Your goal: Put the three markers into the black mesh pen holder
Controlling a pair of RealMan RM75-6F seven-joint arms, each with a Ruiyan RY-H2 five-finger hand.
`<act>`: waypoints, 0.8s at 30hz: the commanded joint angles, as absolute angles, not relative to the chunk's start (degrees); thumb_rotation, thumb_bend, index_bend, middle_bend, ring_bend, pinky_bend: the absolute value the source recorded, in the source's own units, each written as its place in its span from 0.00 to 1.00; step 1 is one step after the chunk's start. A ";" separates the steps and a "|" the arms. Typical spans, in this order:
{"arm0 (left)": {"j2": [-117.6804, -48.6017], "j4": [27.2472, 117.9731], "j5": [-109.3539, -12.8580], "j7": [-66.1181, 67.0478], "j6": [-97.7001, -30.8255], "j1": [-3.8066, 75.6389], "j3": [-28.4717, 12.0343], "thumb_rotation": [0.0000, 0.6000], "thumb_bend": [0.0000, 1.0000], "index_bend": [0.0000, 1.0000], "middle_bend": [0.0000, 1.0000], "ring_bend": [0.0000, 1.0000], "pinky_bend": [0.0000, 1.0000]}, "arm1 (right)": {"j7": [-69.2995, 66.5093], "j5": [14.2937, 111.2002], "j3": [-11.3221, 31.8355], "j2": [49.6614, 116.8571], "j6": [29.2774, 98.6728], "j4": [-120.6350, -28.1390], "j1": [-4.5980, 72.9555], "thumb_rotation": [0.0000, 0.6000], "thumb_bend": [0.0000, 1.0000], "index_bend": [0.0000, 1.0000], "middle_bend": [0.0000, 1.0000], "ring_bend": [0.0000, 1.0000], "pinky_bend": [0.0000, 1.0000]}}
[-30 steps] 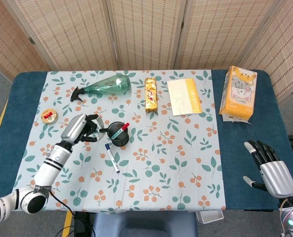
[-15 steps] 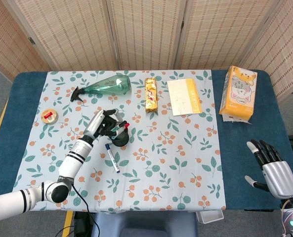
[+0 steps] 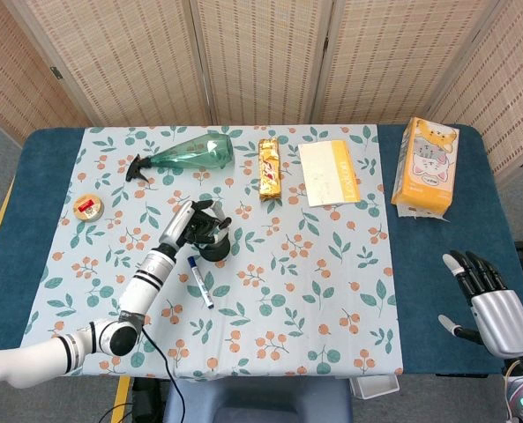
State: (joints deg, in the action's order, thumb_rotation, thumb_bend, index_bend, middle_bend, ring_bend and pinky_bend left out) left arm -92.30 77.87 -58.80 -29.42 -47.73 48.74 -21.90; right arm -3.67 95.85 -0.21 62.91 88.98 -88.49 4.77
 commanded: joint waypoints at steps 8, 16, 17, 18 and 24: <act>-92.23 74.36 -65.28 -33.96 -43.94 48.27 -19.76 1.00 0.24 0.12 0.94 0.92 0.94 | -3.74 95.85 -0.18 62.87 89.46 -88.41 4.42 1.00 0.16 0.02 0.04 0.05 0.11; -88.64 80.26 -70.92 -32.75 -48.44 46.15 -18.58 1.00 0.23 0.11 0.93 0.91 0.94 | -3.38 96.34 -0.39 62.90 89.42 -88.43 4.40 1.00 0.16 0.02 0.04 0.05 0.11; -87.17 82.16 -72.64 -31.78 -49.82 45.27 -17.70 1.00 0.23 0.13 0.93 0.91 0.94 | -3.55 96.37 -0.41 62.83 89.43 -88.36 4.41 1.00 0.16 0.02 0.04 0.05 0.11; -85.40 84.33 -74.51 -30.53 -51.37 44.20 -16.62 1.00 0.23 0.15 0.93 0.91 0.94 | -3.75 96.41 -0.41 62.77 89.42 -88.30 4.43 1.00 0.16 0.02 0.04 0.05 0.11; -74.28 96.58 -85.45 -17.82 -58.29 37.63 -7.09 1.00 0.23 0.25 0.93 0.92 0.94 | -4.03 97.18 -0.82 62.76 88.62 -88.38 4.91 1.00 0.16 0.02 0.04 0.05 0.11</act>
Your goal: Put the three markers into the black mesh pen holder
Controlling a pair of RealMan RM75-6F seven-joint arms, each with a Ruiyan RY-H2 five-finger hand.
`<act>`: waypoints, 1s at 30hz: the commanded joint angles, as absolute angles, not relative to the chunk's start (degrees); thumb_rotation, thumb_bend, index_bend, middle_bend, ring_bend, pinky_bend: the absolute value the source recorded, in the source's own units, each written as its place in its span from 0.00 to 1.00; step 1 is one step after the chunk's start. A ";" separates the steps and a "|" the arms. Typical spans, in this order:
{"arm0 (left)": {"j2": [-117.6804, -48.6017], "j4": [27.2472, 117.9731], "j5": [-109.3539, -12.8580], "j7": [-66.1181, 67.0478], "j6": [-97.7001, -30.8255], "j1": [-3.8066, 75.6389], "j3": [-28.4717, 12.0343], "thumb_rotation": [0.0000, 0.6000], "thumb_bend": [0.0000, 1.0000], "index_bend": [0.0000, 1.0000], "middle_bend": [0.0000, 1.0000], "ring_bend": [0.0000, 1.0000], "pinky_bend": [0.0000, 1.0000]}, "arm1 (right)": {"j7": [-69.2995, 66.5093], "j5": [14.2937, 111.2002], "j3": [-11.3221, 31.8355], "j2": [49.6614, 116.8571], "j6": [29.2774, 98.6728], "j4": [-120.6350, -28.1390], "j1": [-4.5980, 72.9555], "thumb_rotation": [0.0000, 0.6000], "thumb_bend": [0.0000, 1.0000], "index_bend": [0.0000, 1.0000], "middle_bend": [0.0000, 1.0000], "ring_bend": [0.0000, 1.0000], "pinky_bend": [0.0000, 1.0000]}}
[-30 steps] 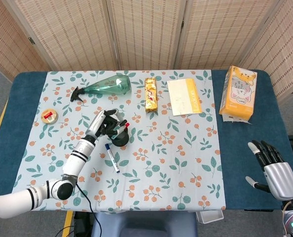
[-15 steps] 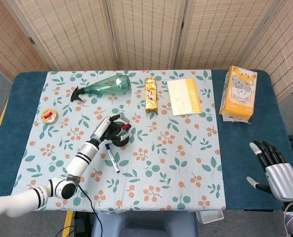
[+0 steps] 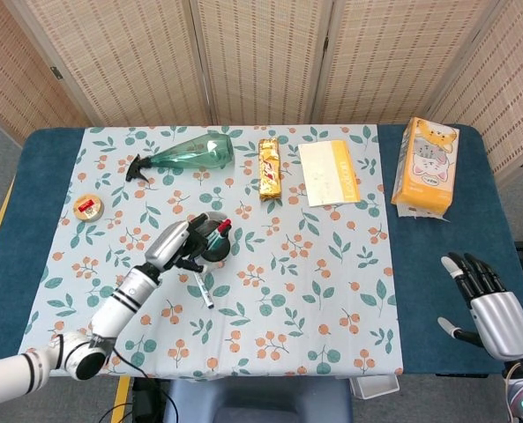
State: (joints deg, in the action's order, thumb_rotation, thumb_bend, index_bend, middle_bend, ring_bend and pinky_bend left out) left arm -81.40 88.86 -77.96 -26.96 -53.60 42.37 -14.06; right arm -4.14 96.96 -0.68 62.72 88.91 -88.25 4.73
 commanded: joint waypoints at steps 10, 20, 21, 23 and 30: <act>-70.73 101.03 -95.45 1.08 -53.53 37.67 2.98 1.00 0.23 0.33 0.93 0.93 0.94 | -3.40 97.24 -1.02 62.89 87.67 -88.71 5.33 1.00 0.16 0.02 0.04 0.05 0.11; -78.80 89.08 -95.66 -10.05 -51.16 43.16 -0.50 1.00 0.23 0.43 0.93 0.94 0.94 | -2.69 96.33 -0.77 63.09 86.85 -88.99 5.58 1.00 0.16 0.02 0.04 0.05 0.11; -79.66 87.20 -96.38 -10.26 -50.94 44.04 -0.74 1.00 0.24 0.44 0.93 0.94 0.94 | -2.63 96.17 -0.74 63.07 86.70 -88.98 5.62 1.00 0.16 0.02 0.04 0.05 0.11; -81.33 82.39 -98.63 -9.98 -50.19 46.09 -0.52 1.00 0.26 0.44 0.93 0.94 0.94 | -2.69 95.88 -0.64 63.02 86.54 -88.96 5.67 1.00 0.16 0.02 0.04 0.05 0.11; -85.20 70.94 -105.12 -13.15 -51.46 49.34 3.82 1.00 0.26 0.44 0.93 0.94 0.94 | -3.11 94.86 -0.38 62.93 85.40 -88.79 6.09 1.00 0.16 0.02 0.04 0.05 0.11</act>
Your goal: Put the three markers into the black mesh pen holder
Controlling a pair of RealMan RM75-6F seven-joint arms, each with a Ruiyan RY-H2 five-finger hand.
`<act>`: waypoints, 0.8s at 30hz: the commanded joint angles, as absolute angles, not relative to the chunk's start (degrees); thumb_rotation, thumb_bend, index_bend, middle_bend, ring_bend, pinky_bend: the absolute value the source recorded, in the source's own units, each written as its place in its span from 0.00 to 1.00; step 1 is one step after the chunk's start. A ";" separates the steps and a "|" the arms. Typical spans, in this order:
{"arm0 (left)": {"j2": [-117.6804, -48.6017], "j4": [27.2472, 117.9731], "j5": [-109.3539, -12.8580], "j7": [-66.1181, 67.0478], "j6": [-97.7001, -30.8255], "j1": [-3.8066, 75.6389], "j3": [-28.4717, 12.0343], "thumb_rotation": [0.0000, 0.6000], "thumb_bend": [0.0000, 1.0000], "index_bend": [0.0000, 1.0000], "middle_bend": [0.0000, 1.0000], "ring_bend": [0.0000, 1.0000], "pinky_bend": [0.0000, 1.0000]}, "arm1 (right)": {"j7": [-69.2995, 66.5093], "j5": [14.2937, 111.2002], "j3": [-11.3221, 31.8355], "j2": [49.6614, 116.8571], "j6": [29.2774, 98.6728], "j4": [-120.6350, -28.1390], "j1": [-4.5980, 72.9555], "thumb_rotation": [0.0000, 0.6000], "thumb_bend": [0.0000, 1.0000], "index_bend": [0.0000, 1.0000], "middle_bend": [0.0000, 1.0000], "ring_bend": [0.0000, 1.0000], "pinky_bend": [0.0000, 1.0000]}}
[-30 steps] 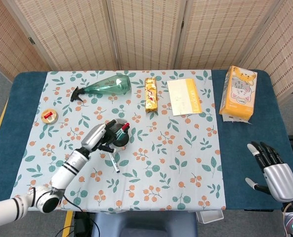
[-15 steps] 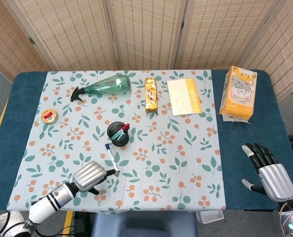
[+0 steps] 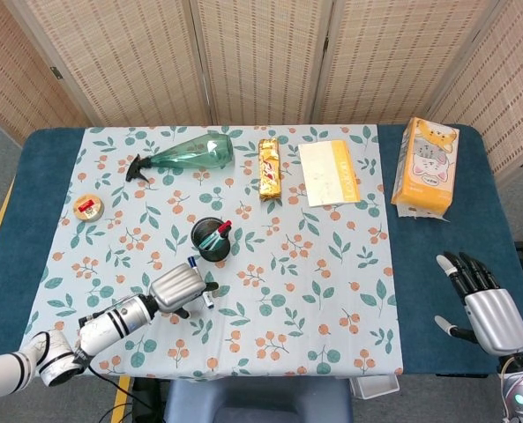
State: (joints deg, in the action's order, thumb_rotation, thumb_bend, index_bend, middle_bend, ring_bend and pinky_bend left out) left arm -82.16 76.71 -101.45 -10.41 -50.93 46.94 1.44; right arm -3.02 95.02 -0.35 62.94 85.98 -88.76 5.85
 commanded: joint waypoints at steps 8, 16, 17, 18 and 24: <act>-88.16 63.20 -108.43 -16.59 -57.77 50.69 5.62 1.00 0.26 0.49 0.94 0.94 0.94 | -3.51 94.01 -0.22 62.60 84.42 -89.08 6.46 1.00 0.16 0.02 0.04 0.05 0.11; -88.77 60.88 -109.65 -17.26 -60.67 51.46 7.26 1.00 0.27 0.51 0.94 0.94 0.94 | -3.85 93.98 -0.36 62.22 84.74 -89.39 6.21 1.00 0.16 0.02 0.04 0.05 0.11; -89.04 60.38 -110.03 -17.41 -61.28 51.55 7.49 1.00 0.27 0.51 0.94 0.94 0.94 | -3.86 93.89 -0.32 62.16 84.87 -89.42 6.13 1.00 0.16 0.02 0.04 0.05 0.11; -89.37 59.72 -110.51 -17.63 -62.10 51.64 7.71 1.00 0.27 0.51 0.94 0.94 0.94 | -3.85 93.71 -0.25 62.10 84.98 -89.46 6.04 1.00 0.16 0.02 0.04 0.05 0.11; -91.88 55.04 -111.71 -20.75 -66.71 51.61 8.62 1.00 0.29 0.53 0.95 0.94 0.95 | -5.57 88.69 2.04 61.21 85.50 -89.51 5.24 1.00 0.16 0.02 0.04 0.05 0.11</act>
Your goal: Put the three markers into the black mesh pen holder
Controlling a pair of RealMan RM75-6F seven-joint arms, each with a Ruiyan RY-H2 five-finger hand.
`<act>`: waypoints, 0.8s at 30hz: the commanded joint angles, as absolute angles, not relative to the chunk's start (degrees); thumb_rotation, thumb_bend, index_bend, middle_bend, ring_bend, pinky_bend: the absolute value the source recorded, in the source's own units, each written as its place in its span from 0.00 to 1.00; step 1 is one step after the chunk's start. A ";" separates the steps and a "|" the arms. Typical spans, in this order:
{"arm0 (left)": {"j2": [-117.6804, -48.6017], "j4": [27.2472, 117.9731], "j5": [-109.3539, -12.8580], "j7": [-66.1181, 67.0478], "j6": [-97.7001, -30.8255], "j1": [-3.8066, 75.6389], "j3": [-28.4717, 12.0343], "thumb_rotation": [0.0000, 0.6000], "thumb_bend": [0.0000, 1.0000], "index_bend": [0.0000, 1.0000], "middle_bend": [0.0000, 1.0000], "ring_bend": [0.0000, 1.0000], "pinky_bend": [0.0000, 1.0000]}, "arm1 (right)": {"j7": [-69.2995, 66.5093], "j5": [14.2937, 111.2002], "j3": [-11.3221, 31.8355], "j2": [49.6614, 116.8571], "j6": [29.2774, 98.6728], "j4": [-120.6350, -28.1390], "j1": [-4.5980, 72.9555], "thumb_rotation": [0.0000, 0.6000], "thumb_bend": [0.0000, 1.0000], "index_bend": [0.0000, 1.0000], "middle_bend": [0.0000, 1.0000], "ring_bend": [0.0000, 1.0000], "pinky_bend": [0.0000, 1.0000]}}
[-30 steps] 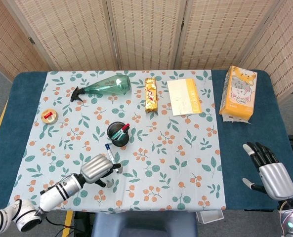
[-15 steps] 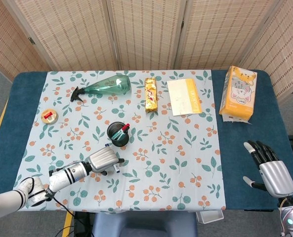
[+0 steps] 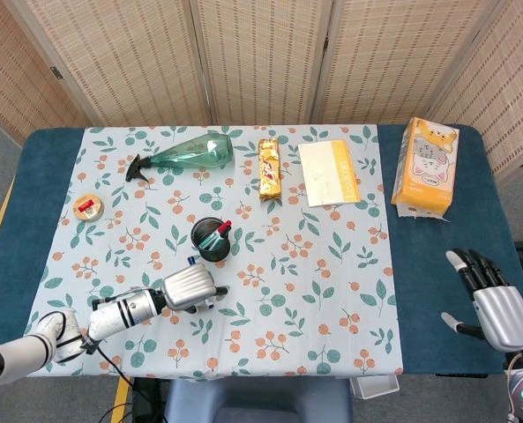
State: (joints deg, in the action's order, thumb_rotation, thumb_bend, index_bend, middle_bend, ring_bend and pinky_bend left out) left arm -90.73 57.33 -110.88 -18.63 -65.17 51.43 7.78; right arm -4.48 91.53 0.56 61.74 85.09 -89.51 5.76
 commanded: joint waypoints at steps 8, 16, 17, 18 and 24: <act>-94.55 47.50 -112.28 -26.03 -69.49 51.62 10.68 1.00 0.31 0.53 0.95 0.94 0.95 | -7.20 86.10 4.03 61.09 88.73 -89.33 3.42 1.00 0.16 0.02 0.04 0.05 0.11; -98.03 38.23 -114.15 -30.90 -72.18 51.66 13.88 1.00 0.31 0.53 0.95 0.94 0.95 | -7.87 86.63 3.75 60.76 86.75 -89.43 4.16 1.00 0.16 0.02 0.04 0.05 0.11; -98.46 37.21 -114.39 -31.14 -72.54 51.60 14.23 1.00 0.31 0.53 0.95 0.94 0.95 | -7.98 86.62 3.73 60.71 86.57 -89.44 4.21 1.00 0.16 0.02 0.04 0.05 0.11; -98.85 36.27 -114.55 -31.41 -72.79 51.56 14.54 1.00 0.31 0.53 0.95 0.94 0.95 | -8.10 86.62 3.71 60.65 86.41 -89.46 4.25 1.00 0.16 0.02 0.04 0.05 0.11; -100.90 31.94 -114.80 -32.79 -74.08 51.62 15.65 1.00 0.31 0.53 0.95 0.94 0.95 | -8.52 86.66 3.71 60.35 85.93 -89.49 4.35 1.00 0.16 0.02 0.04 0.05 0.11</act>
State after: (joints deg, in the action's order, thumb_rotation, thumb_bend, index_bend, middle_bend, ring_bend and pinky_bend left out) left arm -100.47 32.41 -114.71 -32.42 -73.76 51.61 15.34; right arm -8.51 86.65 3.72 60.36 85.94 -89.48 4.35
